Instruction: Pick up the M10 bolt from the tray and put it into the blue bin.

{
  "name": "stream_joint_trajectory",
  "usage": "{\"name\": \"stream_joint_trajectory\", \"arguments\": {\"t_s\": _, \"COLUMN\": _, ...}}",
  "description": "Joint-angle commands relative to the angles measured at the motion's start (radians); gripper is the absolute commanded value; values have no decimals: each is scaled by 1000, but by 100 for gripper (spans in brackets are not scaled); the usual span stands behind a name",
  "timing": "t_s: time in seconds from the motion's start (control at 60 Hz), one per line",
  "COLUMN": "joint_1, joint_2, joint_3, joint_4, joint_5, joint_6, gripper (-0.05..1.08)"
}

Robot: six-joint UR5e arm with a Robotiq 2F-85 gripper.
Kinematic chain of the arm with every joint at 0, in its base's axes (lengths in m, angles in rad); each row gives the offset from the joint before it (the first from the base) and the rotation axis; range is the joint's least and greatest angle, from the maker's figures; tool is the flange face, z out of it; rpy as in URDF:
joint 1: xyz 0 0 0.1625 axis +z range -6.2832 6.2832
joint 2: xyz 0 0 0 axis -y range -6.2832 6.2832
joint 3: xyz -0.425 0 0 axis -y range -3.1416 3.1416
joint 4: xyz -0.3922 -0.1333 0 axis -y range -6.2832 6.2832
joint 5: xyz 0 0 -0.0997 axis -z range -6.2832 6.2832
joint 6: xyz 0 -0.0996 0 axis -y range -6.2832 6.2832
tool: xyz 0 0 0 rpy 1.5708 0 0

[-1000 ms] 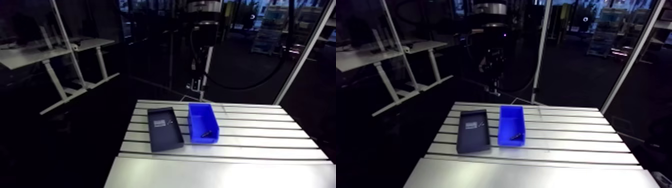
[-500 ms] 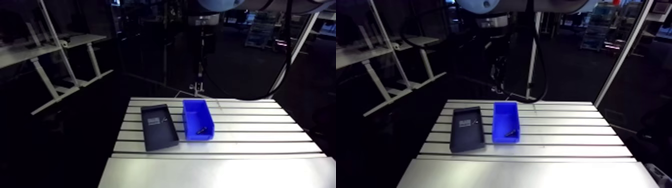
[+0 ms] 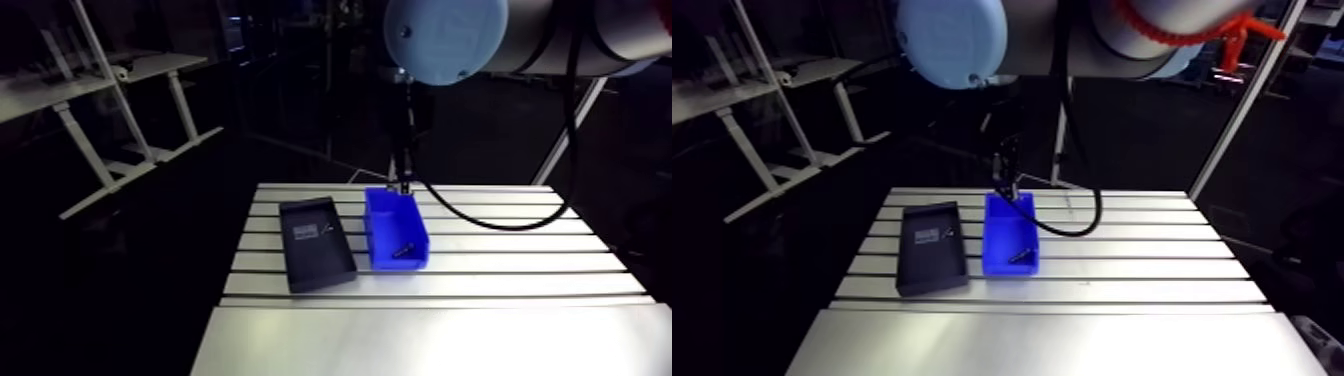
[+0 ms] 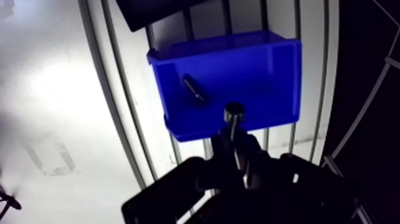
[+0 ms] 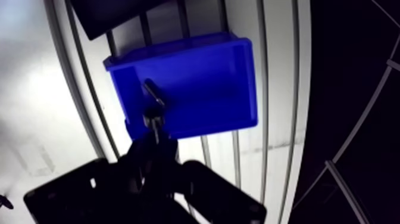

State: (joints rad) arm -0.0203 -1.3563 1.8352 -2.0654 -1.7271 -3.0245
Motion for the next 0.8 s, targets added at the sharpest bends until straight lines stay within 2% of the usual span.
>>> {"name": "stream_joint_trajectory", "arguments": {"t_s": 0.017, "joint_1": -3, "joint_2": 32, "joint_3": 12, "joint_4": -21, "joint_5": 0, "joint_6": 1, "gripper": 103}}
{"name": "stream_joint_trajectory", "arguments": {"t_s": 0.45, "joint_1": -30, "joint_2": 99, "joint_3": 17, "joint_4": -48, "joint_5": 5, "joint_6": 4, "gripper": 101}}
{"name": "stream_joint_trajectory", "arguments": {"t_s": 0.8, "joint_1": -46, "joint_2": 144, "joint_3": 17, "joint_4": -60, "joint_5": 25, "joint_6": 9, "gripper": 101}}
